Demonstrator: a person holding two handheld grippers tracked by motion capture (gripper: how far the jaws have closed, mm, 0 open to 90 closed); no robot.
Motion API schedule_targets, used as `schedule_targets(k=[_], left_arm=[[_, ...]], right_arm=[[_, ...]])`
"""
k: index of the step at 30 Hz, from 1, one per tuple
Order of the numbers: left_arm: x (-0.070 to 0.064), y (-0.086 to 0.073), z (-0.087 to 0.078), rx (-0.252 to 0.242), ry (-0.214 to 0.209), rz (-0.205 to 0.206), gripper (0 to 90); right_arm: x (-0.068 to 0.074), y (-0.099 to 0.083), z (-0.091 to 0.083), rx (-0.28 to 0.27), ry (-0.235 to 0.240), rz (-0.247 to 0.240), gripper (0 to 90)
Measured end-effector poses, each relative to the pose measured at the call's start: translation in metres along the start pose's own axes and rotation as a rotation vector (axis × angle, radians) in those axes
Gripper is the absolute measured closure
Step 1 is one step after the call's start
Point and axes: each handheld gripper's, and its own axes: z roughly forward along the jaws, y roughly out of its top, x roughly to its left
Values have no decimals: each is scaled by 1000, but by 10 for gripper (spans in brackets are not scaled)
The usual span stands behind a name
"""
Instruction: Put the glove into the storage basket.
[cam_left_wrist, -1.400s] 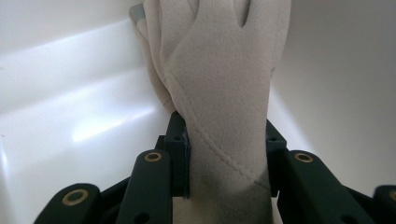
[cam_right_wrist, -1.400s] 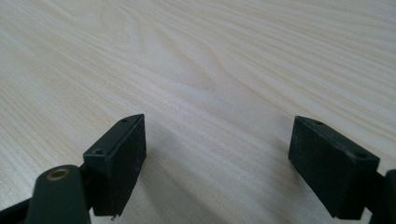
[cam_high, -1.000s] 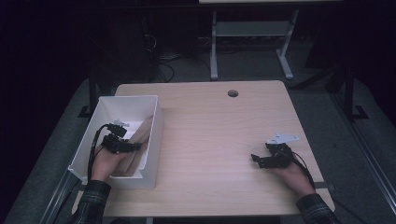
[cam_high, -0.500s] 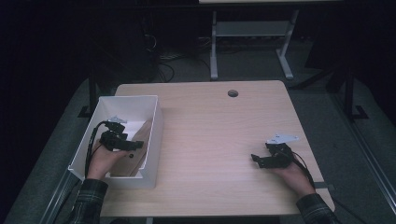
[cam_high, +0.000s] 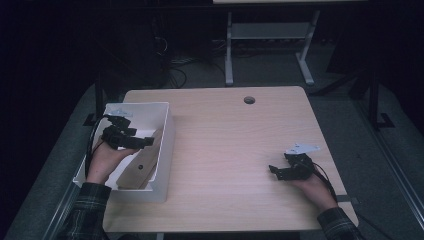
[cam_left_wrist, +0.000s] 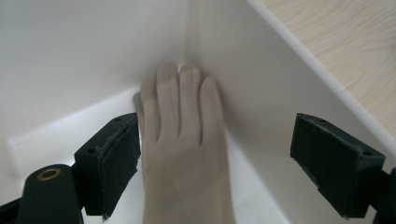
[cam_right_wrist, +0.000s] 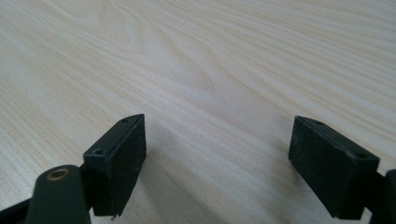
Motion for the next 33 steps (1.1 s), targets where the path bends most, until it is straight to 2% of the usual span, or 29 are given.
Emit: schedule_targets(k=[4, 8, 9, 12, 19, 24, 25, 27, 29, 30, 32, 33], left_arm=[[-12, 16, -12, -33, -28, 27, 153], [-19, 24, -17, -51, -51, 33, 153], [-25, 29, -18, -66, -65, 36, 153], [-31, 33, -19, -66, -75, 43, 153], [-54, 46, -17, -85, -107, 67, 154], [-74, 57, -13, -101, -133, 92, 153], [-82, 62, -11, -101, -146, 109, 153], [-87, 64, -9, -105, -154, 113, 153], [-101, 70, -3, -108, -174, 131, 154], [-101, 70, -3, -108, -174, 131, 153], [-110, 73, 3, -106, -187, 144, 154], [-120, 76, 9, -105, -201, 152, 154]], right_arm=[[0, 0, 0, 0, 0, 0, 188], [0, 0, 0, -1, -1, -2, 188], [0, 0, 0, -1, 0, -2, 188], [0, 0, 0, 0, 0, 0, 188], [0, 0, 0, -1, 0, 1, 188], [0, 0, 0, -1, 0, 1, 188], [0, 0, 0, -1, 0, 1, 188], [0, 0, 0, -1, 0, 1, 188], [0, 0, 0, -2, 0, 1, 188], [0, 0, 0, -2, 0, 1, 188], [0, 0, 0, -2, 0, 1, 188], [0, 0, 0, -2, 4, -1, 188]])
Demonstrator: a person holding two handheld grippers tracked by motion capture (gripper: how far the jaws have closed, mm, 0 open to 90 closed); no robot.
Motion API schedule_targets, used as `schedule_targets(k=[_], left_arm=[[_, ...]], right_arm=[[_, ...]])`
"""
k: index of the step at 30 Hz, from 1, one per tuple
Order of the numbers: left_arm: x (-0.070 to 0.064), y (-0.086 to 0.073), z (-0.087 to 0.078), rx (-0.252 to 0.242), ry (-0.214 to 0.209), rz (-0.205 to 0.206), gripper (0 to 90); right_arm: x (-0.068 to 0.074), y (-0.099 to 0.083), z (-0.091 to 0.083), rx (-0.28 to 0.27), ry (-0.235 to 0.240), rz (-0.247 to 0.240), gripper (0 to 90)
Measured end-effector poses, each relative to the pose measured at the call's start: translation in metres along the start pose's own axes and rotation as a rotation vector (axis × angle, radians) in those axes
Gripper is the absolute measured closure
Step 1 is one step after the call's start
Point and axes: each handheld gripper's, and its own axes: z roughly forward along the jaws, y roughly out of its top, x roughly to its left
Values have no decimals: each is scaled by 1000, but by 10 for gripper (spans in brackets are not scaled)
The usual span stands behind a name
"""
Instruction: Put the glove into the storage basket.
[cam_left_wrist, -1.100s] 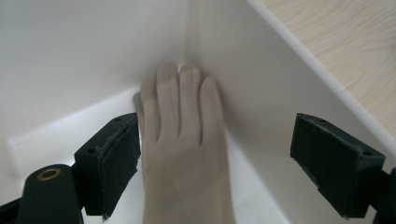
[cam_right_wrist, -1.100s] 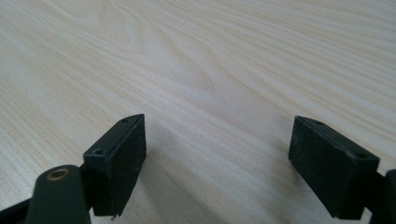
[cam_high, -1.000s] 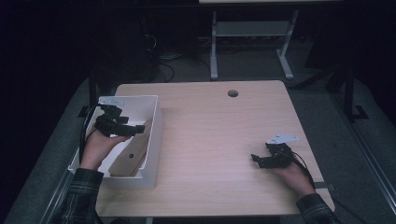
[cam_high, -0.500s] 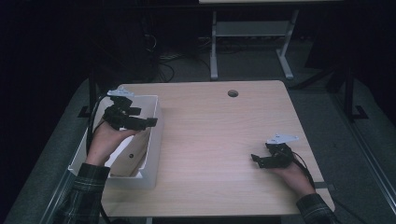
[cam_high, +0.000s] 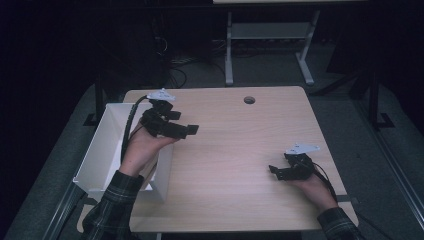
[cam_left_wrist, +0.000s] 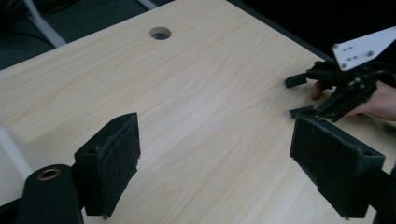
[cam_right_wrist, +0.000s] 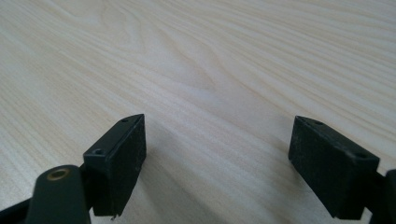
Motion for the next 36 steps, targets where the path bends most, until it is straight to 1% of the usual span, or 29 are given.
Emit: schedule_targets(k=[1, 2, 7, 9, 10, 15, 16, 19, 21, 24, 25, 27, 28, 29, 30, 31, 32, 33, 36], left_arm=[[-4, 1, 4, 6, -8, 12, 154], [-4, 1, 4, 6, -8, 12, 154], [-23, 7, 23, 18, -40, 43, 154], [-30, 8, 33, 18, -55, 44, 154], [-33, 8, 38, 26, -64, 54, 153], [-48, 1, 63, 63, -93, 80, 154], [-50, -1, 68, 68, -100, 79, 154], [-56, -7, 82, 82, -102, 93, 154], [-58, -13, 91, 87, -108, 96, 154], [-60, -21, 101, 97, -102, 96, 154], [-61, -24, 104, 103, -98, 106, 154], [-62, -32, 112, 104, -103, 106, 154], [-62, -39, 118, 104, -105, 119, 154], [-62, -39, 118, 104, -105, 119, 154], [-62, -47, 125, 114, -98, 123, 154], [-61, -50, 128, 118, -99, 123, 154], [-61, -50, 128, 118, -99, 123, 154], [-61, -54, 131, 118, -100, 119, 154], [-59, -66, 140, 133, -101, 122, 154]], right_arm=[[0, 0, 0, 0, 0, 0, 188], [0, 0, 0, 0, 0, 0, 188], [0, 0, 0, 2, 0, -4, 188], [0, 0, 0, 2, 1, -4, 188], [0, 0, 0, 2, 1, -5, 188], [0, 0, 0, 2, 2, -5, 188], [0, 0, 0, 2, 2, -6, 188], [0, 0, 0, 2, 2, -5, 188], [0, 0, 0, 3, 3, -5, 188], [0, 0, 0, 2, 3, -6, 188], [0, 0, 0, 2, 3, -5, 188], [0, 0, 0, 2, 3, -5, 188], [0, 0, 0, 2, 3, -5, 188], [0, 0, 0, 2, 3, -5, 188], [0, 0, 0, 3, 3, -6, 188], [0, 0, 0, 3, 3, -6, 188], [0, 0, 0, 3, 3, -6, 188], [0, 0, 0, 3, 3, -6, 188], [0, 0, 0, 2, 3, -6, 188]])
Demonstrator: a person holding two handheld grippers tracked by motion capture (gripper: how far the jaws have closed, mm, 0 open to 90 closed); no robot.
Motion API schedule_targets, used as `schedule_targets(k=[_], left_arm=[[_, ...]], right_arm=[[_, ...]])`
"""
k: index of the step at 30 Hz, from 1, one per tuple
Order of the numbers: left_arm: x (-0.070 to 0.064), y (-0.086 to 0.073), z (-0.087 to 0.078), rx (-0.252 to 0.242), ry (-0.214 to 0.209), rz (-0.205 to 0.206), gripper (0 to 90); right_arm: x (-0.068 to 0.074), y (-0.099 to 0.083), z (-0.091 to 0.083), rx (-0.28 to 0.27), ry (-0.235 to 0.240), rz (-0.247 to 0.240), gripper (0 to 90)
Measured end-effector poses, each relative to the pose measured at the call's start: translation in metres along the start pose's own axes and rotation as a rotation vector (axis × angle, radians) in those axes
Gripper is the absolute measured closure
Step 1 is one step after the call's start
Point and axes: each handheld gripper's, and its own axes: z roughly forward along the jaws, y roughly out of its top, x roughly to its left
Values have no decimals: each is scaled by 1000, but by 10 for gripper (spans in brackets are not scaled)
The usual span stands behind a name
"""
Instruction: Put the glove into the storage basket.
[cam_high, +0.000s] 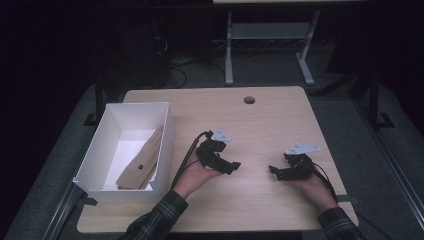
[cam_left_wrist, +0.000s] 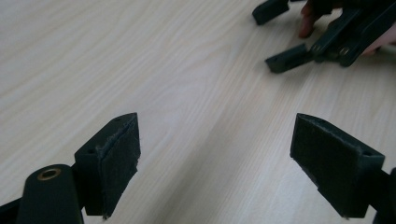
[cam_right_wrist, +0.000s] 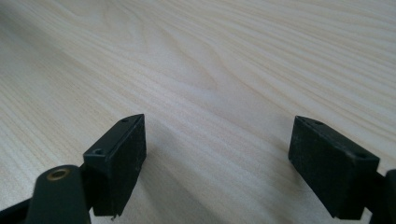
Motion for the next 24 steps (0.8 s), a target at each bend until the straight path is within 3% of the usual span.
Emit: schedule_targets(k=[12, 16, 20, 24], left_arm=[[4, -30, 27, 49, 16, 27, 153], [4, -36, 32, 68, 41, 46, 153], [3, -39, 35, 82, 35, 52, 153], [2, -41, 36, 82, 41, 86, 142]], right_arm=[[0, 0, 0, 0, 0, 0, 188], [0, 0, 0, 0, 0, -1, 188], [0, 0, 0, 0, 0, 0, 188], [0, 0, 0, 0, 0, 0, 188]])
